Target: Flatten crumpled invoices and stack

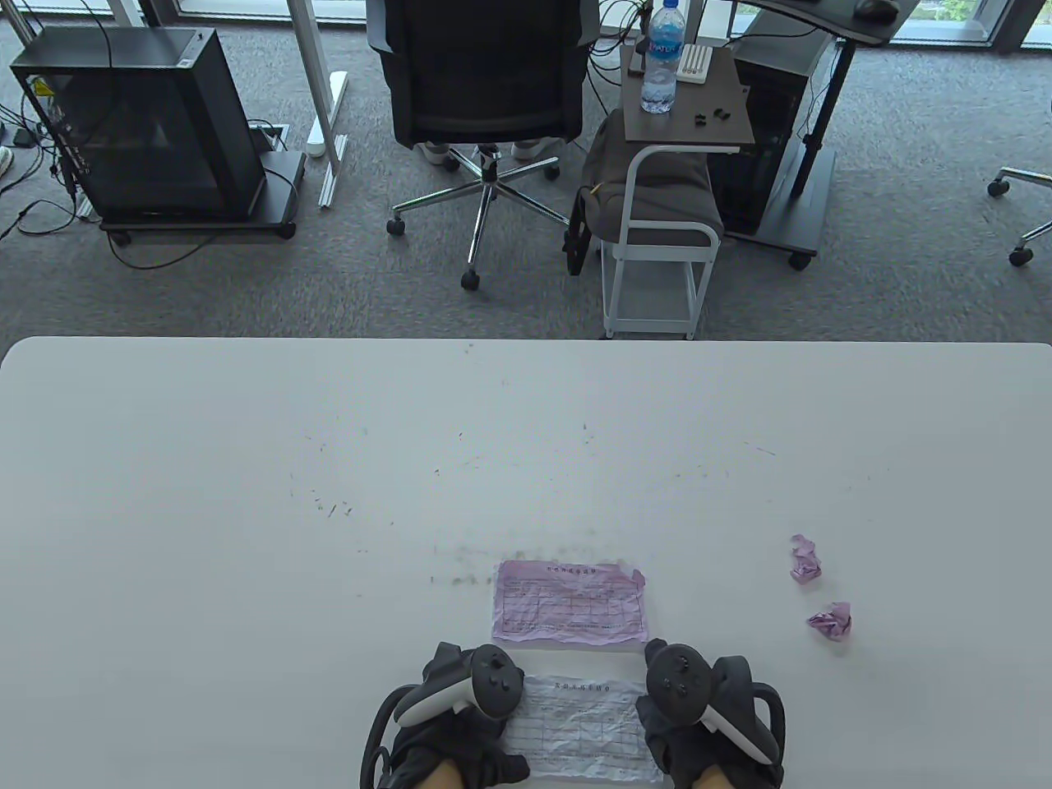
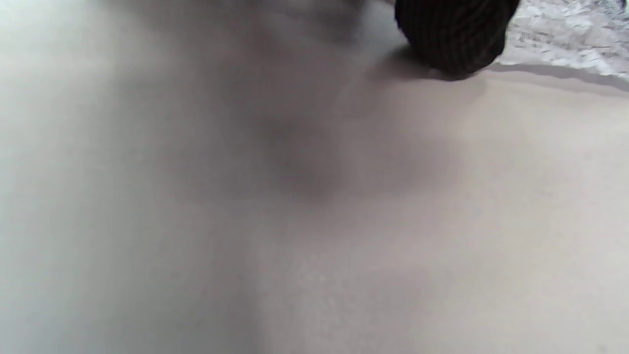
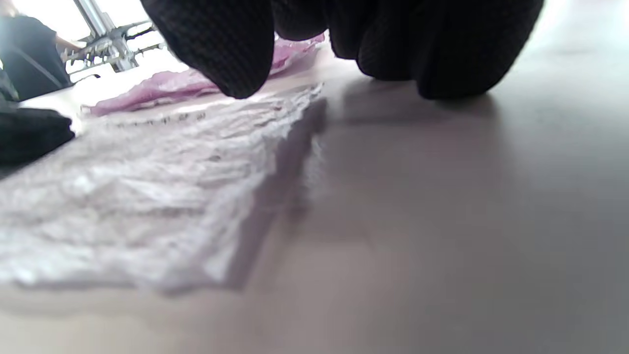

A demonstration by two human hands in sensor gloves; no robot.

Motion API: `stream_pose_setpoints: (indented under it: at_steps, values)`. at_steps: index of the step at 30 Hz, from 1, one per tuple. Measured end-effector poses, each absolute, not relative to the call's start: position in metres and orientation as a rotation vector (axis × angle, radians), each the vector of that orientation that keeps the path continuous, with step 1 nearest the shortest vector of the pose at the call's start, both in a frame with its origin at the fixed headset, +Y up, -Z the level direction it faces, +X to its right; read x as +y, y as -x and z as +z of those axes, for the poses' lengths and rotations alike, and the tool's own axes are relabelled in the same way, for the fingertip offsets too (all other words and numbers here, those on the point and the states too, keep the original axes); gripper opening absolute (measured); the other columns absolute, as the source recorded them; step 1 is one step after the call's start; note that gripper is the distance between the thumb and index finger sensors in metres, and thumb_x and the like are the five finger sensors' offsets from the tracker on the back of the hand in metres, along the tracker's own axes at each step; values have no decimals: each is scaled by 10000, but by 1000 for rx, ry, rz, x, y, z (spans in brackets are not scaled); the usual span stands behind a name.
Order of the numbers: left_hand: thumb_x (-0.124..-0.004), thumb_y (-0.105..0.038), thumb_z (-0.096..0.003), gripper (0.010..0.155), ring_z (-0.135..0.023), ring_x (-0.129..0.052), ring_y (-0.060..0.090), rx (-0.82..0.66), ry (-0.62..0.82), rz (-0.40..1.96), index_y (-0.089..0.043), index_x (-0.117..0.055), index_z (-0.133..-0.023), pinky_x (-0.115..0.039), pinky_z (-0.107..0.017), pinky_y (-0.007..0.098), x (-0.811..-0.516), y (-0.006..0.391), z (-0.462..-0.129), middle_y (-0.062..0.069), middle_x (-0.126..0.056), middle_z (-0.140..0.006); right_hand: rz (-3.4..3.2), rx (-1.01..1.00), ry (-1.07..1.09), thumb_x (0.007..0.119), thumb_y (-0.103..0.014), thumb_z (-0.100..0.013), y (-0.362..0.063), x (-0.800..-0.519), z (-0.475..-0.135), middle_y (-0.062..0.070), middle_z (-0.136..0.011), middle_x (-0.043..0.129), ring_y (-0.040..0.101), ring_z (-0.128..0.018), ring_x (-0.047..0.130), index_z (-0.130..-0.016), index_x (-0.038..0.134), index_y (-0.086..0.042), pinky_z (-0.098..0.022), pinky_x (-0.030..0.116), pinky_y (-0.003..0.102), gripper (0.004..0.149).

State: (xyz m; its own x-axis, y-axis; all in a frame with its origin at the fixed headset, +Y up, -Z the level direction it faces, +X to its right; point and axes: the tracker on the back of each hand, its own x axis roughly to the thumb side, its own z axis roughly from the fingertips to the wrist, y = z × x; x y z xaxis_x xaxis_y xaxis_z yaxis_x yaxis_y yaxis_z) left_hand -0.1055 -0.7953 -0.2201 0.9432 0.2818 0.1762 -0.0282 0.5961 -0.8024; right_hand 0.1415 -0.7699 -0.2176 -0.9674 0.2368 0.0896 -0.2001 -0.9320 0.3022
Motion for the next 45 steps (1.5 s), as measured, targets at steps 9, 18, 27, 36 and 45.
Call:
stream_pose_setpoints:
  at_steps: [9,18,27,36,45]
  values:
    - [-760,-457,-540,895,-839,180,608,-304,919,188,-296,-40,-1048,-133,-593,730,-796,106,-220,165,207,-971,2952,519,-238,842,-309,-480,-133,-774,-219,193,-844,724,290,-600,829,-1005,469,-18,-390,830,412,707]
    - [-761,-456,-539,895,-839,178,607,-304,916,191,-295,-43,-1049,-131,-591,730,-796,106,-220,163,206,-971,2897,492,-196,866,-309,-470,-135,-775,-217,73,-680,828,204,-483,868,-952,600,-76,-335,856,394,598]
    - [-761,-458,-539,891,-840,179,604,-304,913,194,-302,-48,-1049,-131,-592,727,-796,107,-220,162,204,-972,2695,531,-173,842,-283,-489,-140,-769,-218,194,-898,656,342,-677,783,-873,710,-195,-434,812,471,415]
    - [-761,-458,-544,893,-834,184,604,-308,917,200,-288,-45,-1049,-124,-588,727,-796,107,-221,161,208,-968,2411,337,-163,825,-224,-484,-147,-757,-220,248,-797,841,270,-509,972,-864,601,-71,-323,907,392,466]
    - [-758,-463,-544,895,-836,184,601,-307,913,199,-284,-41,-1048,-125,-589,725,-796,107,-221,158,207,-970,2466,397,-145,844,-229,-477,-144,-757,-219,166,-722,845,217,-455,915,-938,618,-39,-339,881,417,547]
